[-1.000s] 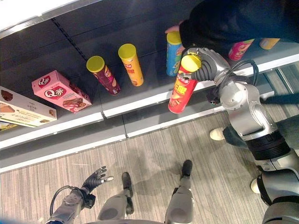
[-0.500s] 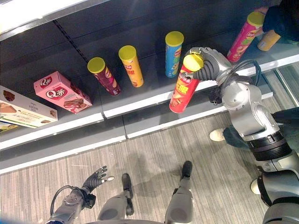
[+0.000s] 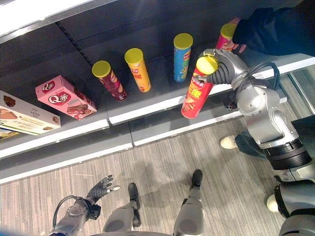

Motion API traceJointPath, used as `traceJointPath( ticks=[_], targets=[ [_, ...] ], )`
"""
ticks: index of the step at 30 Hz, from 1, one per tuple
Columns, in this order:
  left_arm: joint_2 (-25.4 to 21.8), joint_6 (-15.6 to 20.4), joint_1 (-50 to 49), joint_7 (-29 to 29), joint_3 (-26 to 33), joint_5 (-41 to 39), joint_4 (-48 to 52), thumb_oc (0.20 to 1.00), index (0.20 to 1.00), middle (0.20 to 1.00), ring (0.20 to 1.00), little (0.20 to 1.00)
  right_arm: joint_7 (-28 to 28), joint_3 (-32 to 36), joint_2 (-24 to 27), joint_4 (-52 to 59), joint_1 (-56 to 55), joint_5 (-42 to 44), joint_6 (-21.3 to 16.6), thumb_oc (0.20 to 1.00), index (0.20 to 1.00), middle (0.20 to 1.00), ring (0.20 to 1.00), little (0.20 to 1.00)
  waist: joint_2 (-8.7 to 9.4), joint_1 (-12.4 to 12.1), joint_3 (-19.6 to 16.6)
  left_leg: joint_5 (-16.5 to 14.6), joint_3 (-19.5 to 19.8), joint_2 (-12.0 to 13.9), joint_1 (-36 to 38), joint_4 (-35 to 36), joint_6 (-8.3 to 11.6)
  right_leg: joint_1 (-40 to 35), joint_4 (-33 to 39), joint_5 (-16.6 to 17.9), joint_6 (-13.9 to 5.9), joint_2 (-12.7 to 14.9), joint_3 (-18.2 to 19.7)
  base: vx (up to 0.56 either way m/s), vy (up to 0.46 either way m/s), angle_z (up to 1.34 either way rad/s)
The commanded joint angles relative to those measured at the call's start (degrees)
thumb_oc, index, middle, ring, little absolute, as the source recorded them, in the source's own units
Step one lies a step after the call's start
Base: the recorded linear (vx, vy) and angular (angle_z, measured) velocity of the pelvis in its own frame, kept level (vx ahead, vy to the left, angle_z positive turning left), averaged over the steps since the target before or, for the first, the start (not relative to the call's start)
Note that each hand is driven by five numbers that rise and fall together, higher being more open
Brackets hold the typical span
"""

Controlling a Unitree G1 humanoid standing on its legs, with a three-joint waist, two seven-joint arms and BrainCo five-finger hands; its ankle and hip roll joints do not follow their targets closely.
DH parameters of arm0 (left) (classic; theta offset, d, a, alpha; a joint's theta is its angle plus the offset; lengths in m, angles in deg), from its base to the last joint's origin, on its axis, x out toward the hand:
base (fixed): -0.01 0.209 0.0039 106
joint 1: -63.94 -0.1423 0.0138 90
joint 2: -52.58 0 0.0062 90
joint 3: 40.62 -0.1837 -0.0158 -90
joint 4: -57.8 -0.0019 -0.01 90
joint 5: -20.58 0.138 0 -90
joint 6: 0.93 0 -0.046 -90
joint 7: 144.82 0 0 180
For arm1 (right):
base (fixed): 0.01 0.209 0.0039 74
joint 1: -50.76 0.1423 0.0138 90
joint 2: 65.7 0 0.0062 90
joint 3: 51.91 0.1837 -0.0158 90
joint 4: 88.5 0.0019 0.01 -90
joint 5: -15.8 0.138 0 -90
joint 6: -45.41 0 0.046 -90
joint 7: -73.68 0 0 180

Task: Put the goods on the table back onto the shelves and tidy them up.

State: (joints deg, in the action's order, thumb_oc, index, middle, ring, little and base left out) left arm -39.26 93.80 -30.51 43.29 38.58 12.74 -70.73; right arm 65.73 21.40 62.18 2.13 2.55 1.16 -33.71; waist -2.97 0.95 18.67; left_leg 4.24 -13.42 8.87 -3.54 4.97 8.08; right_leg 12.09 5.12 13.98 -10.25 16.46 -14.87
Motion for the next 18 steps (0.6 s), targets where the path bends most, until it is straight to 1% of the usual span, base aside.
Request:
traceJointPath(
  ticks=[1,7,10,11,12,13,14,15,16,18],
  targets=[
    [-2.3,1.4,-1.6,-0.1,-0.3,1.0,0.0,1.000,1.000,1.000,1.000,1.000,2.0,4.4,1.8,5.5,1.2,-0.8,-1.8,0.200,0.200,0.200,0.200,0.200,2.27,-1.1,-2.9,-4.5,-1.1,1.3,3.5,-2.5,0.24,-1.1,-6.4,-3.1,-2.31,3.0,2.8,0.00,0.000,0.00],
    [-2.1,1.4,-1.6,0.1,-0.4,1.0,0.0,1.000,1.000,1.000,1.000,1.000,2.2,4.9,1.5,5.6,0.4,-0.6,-1.9,0.200,0.200,0.200,0.200,0.200,2.60,-1.1,-3.3,-4.6,-1.2,1.1,3.9,-2.6,0.23,-1.7,-6.0,-2.8,-2.39,3.0,2.6,0.00,0.000,0.00],
    [-1.9,1.4,-1.7,0.0,-0.3,1.5,-0.5,1.000,1.000,1.000,1.000,1.000,2.7,5.2,1.6,5.3,-0.4,-0.6,-2.1,0.200,0.200,0.200,0.200,0.200,2.82,-0.8,-4.1,-4.0,-1.4,1.1,5.0,-0.5,0.48,-2.9,-4.1,-2.2,-2.49,2.6,2.3,0.04,0.002,-0.01],
    [-1.7,1.5,-1.7,0.0,-0.1,2.1,-1.8,1.000,1.000,1.000,1.000,1.000,2.9,5.7,1.7,4.8,-1.4,-0.4,-2.4,0.200,0.200,0.200,0.200,0.200,3.08,-0.5,-5.3,-3.6,-1.4,1.4,4.7,0.0,1.21,-3.7,-1.0,-0.5,-2.72,2.3,1.6,0.05,-0.006,0.01],
    [-2.0,1.5,-1.8,0.2,0.4,2.6,-2.4,1.000,1.000,1.000,1.000,1.000,3.8,6.1,2.6,4.4,-2.0,0.4,-2.9,0.200,0.200,0.200,0.200,0.200,3.57,-0.1,-7.6,-3.0,-1.7,1.5,3.3,0.0,1.58,-3.0,-0.1,0.7,-3.16,2.1,1.3,0.05,-0.009,0.03],
    [-2.2,1.6,-1.8,0.4,0.4,3.2,-2.9,1.000,1.000,1.000,1.000,1.000,4.0,6.3,3.3,4.4,-2.0,0.6,-3.3,0.200,0.200,0.200,0.200,0.200,3.94,0.0,-8.6,-2.9,-1.8,1.5,2.9,0.0,1.57,-2.7,-0.1,0.9,-3.37,2.0,1.1,0.02,-0.005,0.04],
    [-2.2,1.6,-1.8,0.4,0.4,3.2,-2.9,1.000,1.000,1.000,1.000,1.000,4.0,6.3,3.3,4.4,-2.0,0.6,-3.3,0.200,0.200,0.200,0.200,0.200,3.95,0.0,-8.7,-2.9,-1.8,1.5,2.8,0.0,1.56,-2.6,-0.1,1.0,-3.37,2.0,1.1,0.04,0.010,-0.04],
    [-2.1,1.7,-1.6,0.4,0.6,3.7,-4.1,1.000,1.000,1.000,1.000,1.000,4.1,7.0,4.2,4.6,-2.3,1.2,-3.4,0.200,0.200,0.200,0.200,0.200,4.45,0.4,-10.0,-3.0,-1.9,1.2,3.2,0.0,1.46,-3.3,-0.1,1.6,-3.65,2.2,0.7,0.07,0.032,-0.12],
    [-2.1,1.6,-1.6,0.4,0.6,4.0,-4.5,1.000,1.000,1.000,1.000,1.000,3.7,7.2,5.4,5.1,-2.1,1.1,-3.3,0.200,0.200,0.200,0.200,0.200,4.67,0.8,-10.4,-3.2,-2.0,0.8,3.9,0.0,0.94,-4.0,-0.1,2.1,-3.83,2.6,0.7,0.10,0.056,-0.13],
    [-2.0,1.4,-1.1,-0.1,0.6,4.6,-5.4,1.000,1.000,1.000,1.000,1.000,3.6,7.5,5.9,5.3,-2.3,2.2,-3.4,0.200,0.200,0.200,0.200,0.200,5.14,1.0,-10.6,-4.0,-1.9,-0.5,5.4,0.0,-0.12,-5.4,-0.1,3.1,-4.28,3.2,1.2,0.08,0.059,-0.06]
  ],
)
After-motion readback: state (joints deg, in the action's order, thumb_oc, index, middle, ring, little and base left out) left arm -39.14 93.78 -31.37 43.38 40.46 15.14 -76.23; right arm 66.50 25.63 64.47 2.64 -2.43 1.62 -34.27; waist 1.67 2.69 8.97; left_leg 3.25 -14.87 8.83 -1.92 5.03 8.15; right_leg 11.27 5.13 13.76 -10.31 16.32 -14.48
